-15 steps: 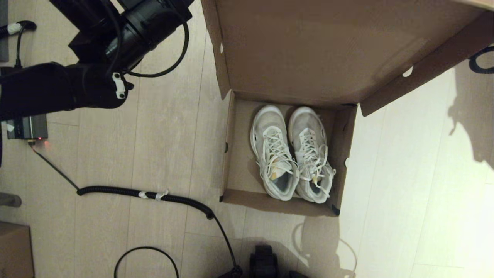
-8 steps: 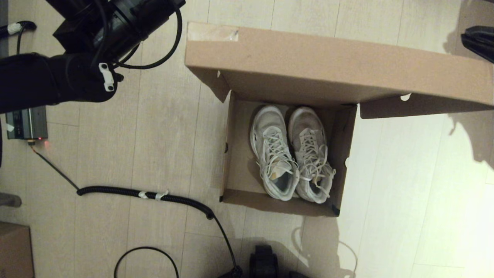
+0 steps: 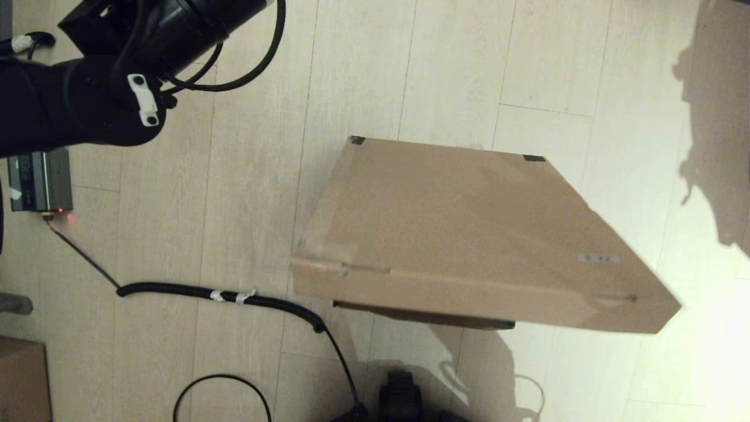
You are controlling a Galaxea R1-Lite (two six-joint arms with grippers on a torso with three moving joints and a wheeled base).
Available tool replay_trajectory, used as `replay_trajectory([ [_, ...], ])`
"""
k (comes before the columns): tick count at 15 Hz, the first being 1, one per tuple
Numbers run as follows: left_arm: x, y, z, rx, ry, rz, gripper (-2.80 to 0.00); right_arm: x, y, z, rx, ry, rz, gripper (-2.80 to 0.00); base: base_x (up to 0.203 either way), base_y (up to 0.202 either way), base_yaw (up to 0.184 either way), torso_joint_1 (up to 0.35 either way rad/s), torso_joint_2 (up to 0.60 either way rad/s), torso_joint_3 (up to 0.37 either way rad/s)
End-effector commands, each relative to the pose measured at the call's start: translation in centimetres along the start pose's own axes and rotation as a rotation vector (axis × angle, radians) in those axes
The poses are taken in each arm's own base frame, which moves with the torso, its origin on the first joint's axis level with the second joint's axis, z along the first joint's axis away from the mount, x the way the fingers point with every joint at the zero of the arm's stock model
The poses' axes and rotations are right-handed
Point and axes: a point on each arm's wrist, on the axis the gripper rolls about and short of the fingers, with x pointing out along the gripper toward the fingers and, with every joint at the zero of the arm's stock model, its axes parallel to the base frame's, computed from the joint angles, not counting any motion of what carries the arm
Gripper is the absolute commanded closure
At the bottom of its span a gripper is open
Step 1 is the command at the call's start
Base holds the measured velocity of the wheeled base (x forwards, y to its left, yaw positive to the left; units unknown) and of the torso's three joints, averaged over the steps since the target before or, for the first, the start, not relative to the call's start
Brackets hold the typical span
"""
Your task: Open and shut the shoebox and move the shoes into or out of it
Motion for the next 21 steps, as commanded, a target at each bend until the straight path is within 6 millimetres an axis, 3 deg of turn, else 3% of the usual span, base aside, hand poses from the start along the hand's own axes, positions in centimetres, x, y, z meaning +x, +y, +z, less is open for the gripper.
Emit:
replay_trajectory([
  [1, -0.1, -1.9, 0.1, -0.018, 0.006, -0.016, 0.00, -0.4, 0.6, -2.7, -0.105, -0.007, -0.009, 0.00, 0.000, 0.000, 0.000, 0.000, 0.00, 0.000],
  [4, -0.7, -3.4, -2.8, -0.017, 0.080, 0.044, 0.00, -1.1, -1.3, 0.2, -0.262, -0.131, -0.115, 0.00, 0.000, 0.000, 0.000, 0.000, 0.00, 0.000],
  [7, -3.8, -4.3, -5.1, 0.000, 0.197, 0.114, 0.00, -3.2, -3.1, 1.8, -0.464, -0.270, -0.284, 0.00, 0.000, 0.000, 0.000, 0.000, 0.00, 0.000],
  [12, -12.1, -7.1, -6.1, 0.035, 0.376, 0.268, 0.00, -5.4, -9.1, -1.1, -0.646, -0.347, -0.455, 0.00, 0.000, 0.000, 0.000, 0.000, 0.00, 0.000],
  [15, -17.8, -7.5, -8.4, 0.077, 0.543, 0.402, 0.00, -6.1, -9.4, -1.6, -0.646, -0.460, -0.537, 0.00, 0.000, 0.000, 0.000, 0.000, 0.00, 0.000],
  [18, -22.6, -6.7, -7.7, 0.221, 0.618, 0.605, 0.00, -7.0, -9.5, -2.5, -0.585, -0.570, -0.627, 0.00, 0.000, 0.000, 0.000, 0.000, 0.00, 0.000],
  [21, -26.6, -8.6, -6.9, 0.297, 0.647, 0.784, 0.00, -6.8, -9.3, -3.2, -0.553, -0.602, -0.645, 0.00, 0.000, 0.000, 0.000, 0.000, 0.00, 0.000],
])
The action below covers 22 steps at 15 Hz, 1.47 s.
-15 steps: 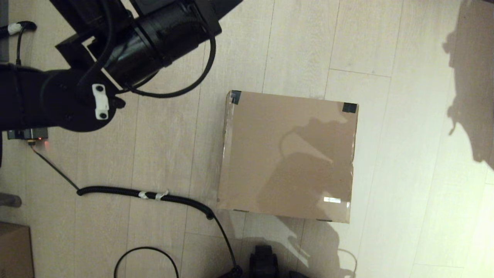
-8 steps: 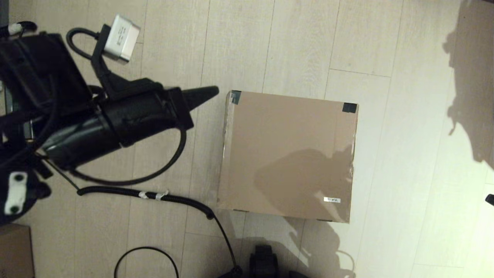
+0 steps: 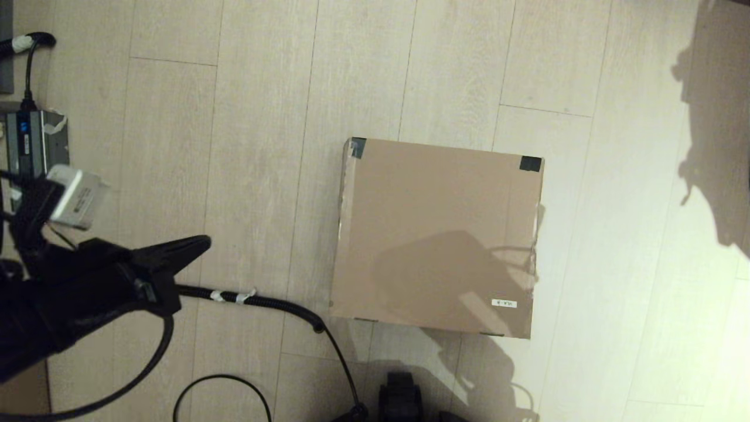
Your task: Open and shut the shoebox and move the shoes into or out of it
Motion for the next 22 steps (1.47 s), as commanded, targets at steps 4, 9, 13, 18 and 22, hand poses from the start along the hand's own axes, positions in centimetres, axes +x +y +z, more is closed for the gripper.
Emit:
replay_trajectory([
  [4, -9.2, -0.4, -7.1, -0.018, 0.056, 0.195, 0.00, 0.0, 0.8, 0.8, -0.025, 0.001, 0.006, 0.00, 0.000, 0.000, 0.000, 0.000, 0.00, 0.000],
  [9, -15.5, -2.6, -12.9, -0.036, 0.077, 0.312, 0.00, 0.1, 0.8, 1.5, 0.002, 0.002, -0.001, 0.00, 0.000, 0.000, 0.000, 0.000, 0.00, 0.000],
  [13, -18.0, -3.8, -15.3, -0.025, -0.028, 0.309, 0.00, 0.1, 0.6, 1.2, 0.017, 0.006, -0.001, 0.00, 0.000, 0.000, 0.000, 0.000, 0.00, 0.000],
  [18, -18.2, -3.9, -15.7, -0.040, -0.081, 0.316, 0.00, 0.1, 0.6, 1.2, 0.015, 0.006, -0.001, 0.00, 0.000, 0.000, 0.000, 0.000, 0.00, 0.000],
  [22, -18.2, -3.9, -15.7, -0.076, -0.086, 0.319, 0.00, 0.0, 0.6, 1.0, 0.024, 0.007, -0.002, 0.00, 0.000, 0.000, 0.000, 0.000, 0.00, 0.000],
])
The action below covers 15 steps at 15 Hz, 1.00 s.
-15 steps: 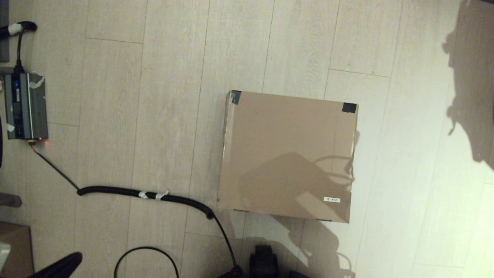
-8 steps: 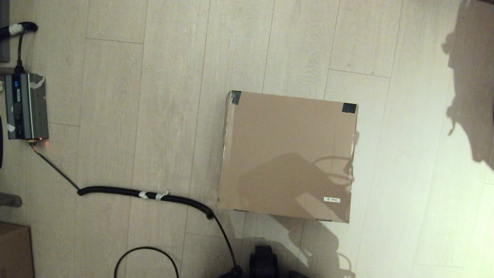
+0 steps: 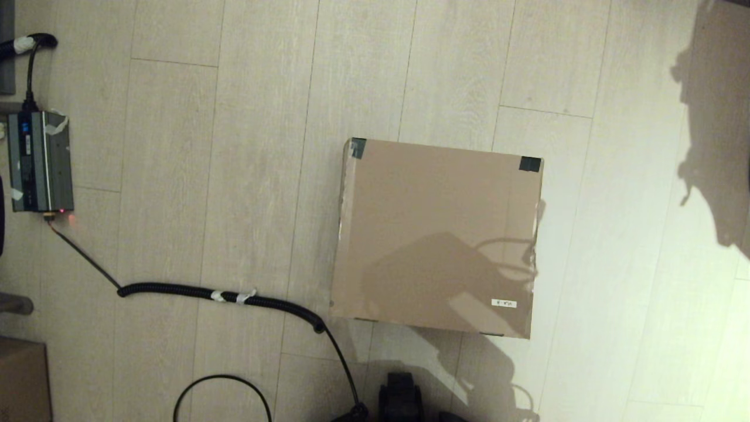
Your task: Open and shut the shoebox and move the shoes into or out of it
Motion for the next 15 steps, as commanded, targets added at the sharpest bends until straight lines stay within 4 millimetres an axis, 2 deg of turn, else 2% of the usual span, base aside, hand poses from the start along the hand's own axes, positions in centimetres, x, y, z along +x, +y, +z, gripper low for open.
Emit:
replay_trajectory([
  [1, 0.0, 0.0, 0.0, -0.002, -0.001, 0.000, 0.00, 0.0, -0.1, -0.3, 0.016, 0.004, 0.000, 0.00, 0.000, 0.000, 0.000, 0.000, 0.00, 0.000],
  [5, 0.0, 0.0, 0.0, -0.003, -0.001, 0.000, 0.00, -0.3, -0.9, -2.9, 0.169, -0.024, -0.066, 0.00, 0.000, 0.000, 0.000, 0.000, 0.00, 0.000],
  [9, 0.0, 0.0, 0.0, -0.004, -0.001, 0.000, 0.00, 1.3, 0.0, -5.2, 0.222, 0.063, -0.089, 0.00, 0.000, 0.000, 0.000, 0.000, 0.00, 0.000],
  [10, 0.0, 0.0, 0.0, -0.004, -0.001, 0.000, 0.00, 1.4, 0.3, -5.9, 0.162, 0.087, -0.162, 0.00, 0.000, 0.000, 0.000, 0.000, 0.00, 0.000],
  [12, 0.0, 0.0, 0.0, -0.004, -0.001, 0.000, 0.00, 0.7, 0.8, -7.0, -0.174, 0.121, -0.290, 0.00, 0.000, 0.000, 0.000, 0.000, 0.00, 0.000],
  [13, 0.0, 0.0, 0.0, -0.004, -0.001, 0.000, 0.00, -0.1, 1.1, -7.6, -0.354, 0.127, -0.313, 0.00, 0.000, 0.000, 0.000, 0.000, 0.00, 0.000],
  [15, 0.0, 0.0, 0.0, -0.004, -0.001, 0.000, 0.00, -2.1, 1.5, -9.4, -0.578, 0.107, -0.307, 0.00, 0.000, 0.000, 0.000, 0.000, 0.00, 0.000],
])
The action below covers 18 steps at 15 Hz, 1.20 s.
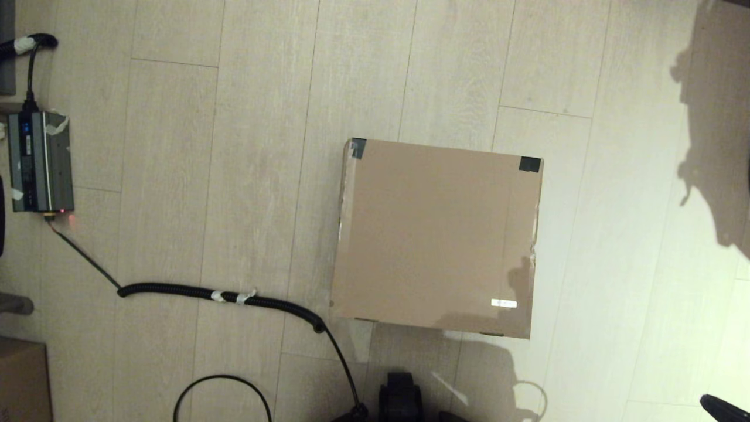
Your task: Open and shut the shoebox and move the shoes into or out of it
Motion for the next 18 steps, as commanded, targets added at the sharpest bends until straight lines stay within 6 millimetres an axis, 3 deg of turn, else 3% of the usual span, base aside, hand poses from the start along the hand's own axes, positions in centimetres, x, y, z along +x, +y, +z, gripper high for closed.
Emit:
replay_trajectory([
  [1, 0.0, 0.0, 0.0, -0.004, 0.004, 0.000, 0.00, -2.1, 0.6, -1.4, -0.245, -0.127, -0.005, 0.00, 0.000, 0.000, 0.000, 0.000, 0.00, 0.000],
  [5, 0.0, 0.0, 0.0, -0.018, 0.004, 0.001, 0.00, -2.5, -0.3, -3.9, -0.330, -0.014, -0.271, 0.00, 0.000, 0.000, 0.000, 0.000, 0.00, 0.000],
  [10, 0.0, 0.0, 0.0, -0.019, 0.003, 0.001, 0.00, -2.8, -0.4, -4.6, -0.163, -0.010, -0.226, 0.00, 0.000, 0.000, 0.000, 0.000, 0.00, 0.000],
  [15, 0.0, 0.0, 0.0, -0.019, 0.004, 0.001, 0.00, -4.5, -0.1, -5.6, -0.239, -0.231, -0.159, 0.00, 0.000, 0.000, 0.000, 0.000, 0.00, 0.000],
  [18, 0.0, 0.0, 0.0, -0.019, 0.004, 0.001, 0.00, -4.5, -0.1, -5.6, -0.240, -0.227, -0.161, 0.00, 0.000, 0.000, 0.000, 0.000, 0.00, 0.000],
])
